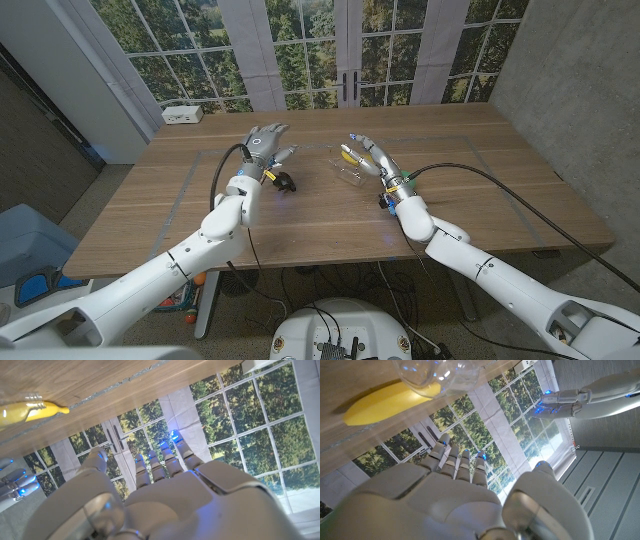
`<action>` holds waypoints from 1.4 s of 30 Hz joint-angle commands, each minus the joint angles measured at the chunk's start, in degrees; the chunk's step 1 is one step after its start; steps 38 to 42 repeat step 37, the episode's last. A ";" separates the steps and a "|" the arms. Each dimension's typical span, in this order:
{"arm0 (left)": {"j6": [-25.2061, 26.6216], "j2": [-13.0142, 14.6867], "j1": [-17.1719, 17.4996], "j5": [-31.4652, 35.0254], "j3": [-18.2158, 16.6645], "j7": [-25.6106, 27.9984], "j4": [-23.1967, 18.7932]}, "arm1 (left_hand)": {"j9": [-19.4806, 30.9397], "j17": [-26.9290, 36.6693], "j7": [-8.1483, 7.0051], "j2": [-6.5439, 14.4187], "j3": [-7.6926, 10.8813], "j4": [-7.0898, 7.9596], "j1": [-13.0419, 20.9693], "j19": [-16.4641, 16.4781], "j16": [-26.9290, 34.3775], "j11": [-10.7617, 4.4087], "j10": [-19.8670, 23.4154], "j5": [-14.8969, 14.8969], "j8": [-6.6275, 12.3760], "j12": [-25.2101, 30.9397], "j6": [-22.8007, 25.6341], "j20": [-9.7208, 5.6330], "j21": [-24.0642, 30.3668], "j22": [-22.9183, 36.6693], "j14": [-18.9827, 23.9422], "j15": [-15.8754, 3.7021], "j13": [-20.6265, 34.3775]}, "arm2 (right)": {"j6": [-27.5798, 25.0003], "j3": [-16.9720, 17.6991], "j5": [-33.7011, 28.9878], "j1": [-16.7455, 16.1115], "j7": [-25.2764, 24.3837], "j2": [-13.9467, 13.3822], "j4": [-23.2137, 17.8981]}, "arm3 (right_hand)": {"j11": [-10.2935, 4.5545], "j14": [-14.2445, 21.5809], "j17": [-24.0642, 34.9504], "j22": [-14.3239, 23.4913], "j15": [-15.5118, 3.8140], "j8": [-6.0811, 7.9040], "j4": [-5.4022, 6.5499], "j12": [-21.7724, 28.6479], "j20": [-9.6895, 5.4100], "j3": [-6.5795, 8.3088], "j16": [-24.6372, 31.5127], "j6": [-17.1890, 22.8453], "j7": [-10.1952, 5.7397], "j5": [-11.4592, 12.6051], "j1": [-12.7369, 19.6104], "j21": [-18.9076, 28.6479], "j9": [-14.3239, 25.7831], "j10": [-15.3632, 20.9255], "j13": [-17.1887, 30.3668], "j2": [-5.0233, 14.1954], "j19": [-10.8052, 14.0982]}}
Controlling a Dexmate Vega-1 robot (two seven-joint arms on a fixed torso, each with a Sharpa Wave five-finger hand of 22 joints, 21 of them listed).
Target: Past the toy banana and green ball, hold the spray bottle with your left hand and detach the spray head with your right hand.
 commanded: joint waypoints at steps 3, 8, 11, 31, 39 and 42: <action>-23.11 1.38 7.05 -26.26 -12.06 9.05 4.11 | -0.12 -0.27 1.44 2.98 2.81 2.70 -2.58 -1.94 -0.47 0.25 -3.94 1.13 -0.14 -0.06 -3.81 -0.76 -1.28 0.22 -3.89 -1.95 -0.21 | 8.61 3.87 6.67 -1.83 3.01 1.35 0.41 | -0.32 0.93 -0.85 0.15 -1.08 0.17 0.94 0.26 -1.66 1.14 0.25 1.74 0.87 -0.88 -0.70 -0.64 -0.01 1.79 -0.84 2.91 1.67; -33.31 0.20 8.26 -36.25 -15.08 9.49 8.55 | -0.29 -0.62 2.61 3.15 6.28 6.35 -5.06 -3.26 -0.73 0.50 -8.01 2.13 -0.06 -0.18 -7.23 -2.12 -2.50 0.03 -8.61 -1.46 -0.59 | 9.60 5.14 8.85 -2.42 4.12 1.95 -0.11 | -0.42 1.35 -1.67 0.12 -1.65 -0.07 1.66 0.12 -2.92 1.90 0.11 2.46 1.93 -1.46 -1.46 -0.94 -0.04 2.56 -1.50 4.78 2.60; -39.45 0.14 8.14 -40.21 -15.78 8.45 11.53 | -0.34 -0.71 3.09 3.02 7.06 7.32 -5.74 -3.06 -0.77 0.27 -8.85 2.41 -0.13 -0.15 -8.05 -2.52 -2.69 -0.07 -9.78 -1.68 -0.70 | 10.28 5.78 10.71 -2.77 5.08 2.51 -0.20 | -0.05 1.26 -2.14 0.10 -1.96 -0.35 1.91 -0.03 -3.46 2.19 -0.12 2.38 2.80 -1.78 -1.77 -1.11 -0.06 2.73 -1.84 5.18 3.04; -59.46 -2.69 6.63 -59.57 -17.64 -3.58 24.98 | -0.41 -1.00 4.59 2.49 8.68 10.26 -8.53 -1.52 0.14 -0.02 -7.50 3.28 0.86 0.85 -5.90 -3.70 -3.10 -0.27 -9.15 -2.07 -0.95 | 11.46 9.73 15.86 -4.99 5.24 4.79 -1.83 | 0.61 2.15 -3.80 0.05 -2.64 -0.45 3.44 -0.25 -4.36 3.72 -0.31 4.47 4.09 -2.80 -3.37 -1.87 -0.07 4.21 -3.17 6.47 4.54; -61.37 -5.13 5.42 -67.75 -17.81 -9.27 29.18 | -0.44 -1.06 4.47 1.88 8.69 10.46 -9.01 -1.35 0.12 -0.26 -7.46 3.33 0.77 0.82 -5.87 -3.96 -3.25 -0.32 -9.13 -2.28 -0.97 | 12.70 10.59 16.08 -4.67 4.38 5.70 -0.41 | 0.67 2.55 -4.28 0.05 -2.52 -0.38 3.76 -0.25 -4.21 4.15 -0.32 5.29 4.19 -3.07 -3.72 -2.06 -0.07 4.71 -3.52 6.41 5.02; -61.37 -5.13 5.42 -67.75 -17.81 -9.27 29.18 | -0.44 -1.06 4.47 1.88 8.69 10.46 -9.01 -1.35 0.12 -0.26 -7.46 3.33 0.77 0.82 -5.87 -3.96 -3.25 -0.32 -9.13 -2.28 -0.97 | 12.70 10.59 16.08 -4.67 4.38 5.70 -0.41 | 0.67 2.55 -4.28 0.05 -2.52 -0.38 3.76 -0.25 -4.21 4.15 -0.32 5.29 4.19 -3.07 -3.72 -2.06 -0.07 4.71 -3.52 6.41 5.02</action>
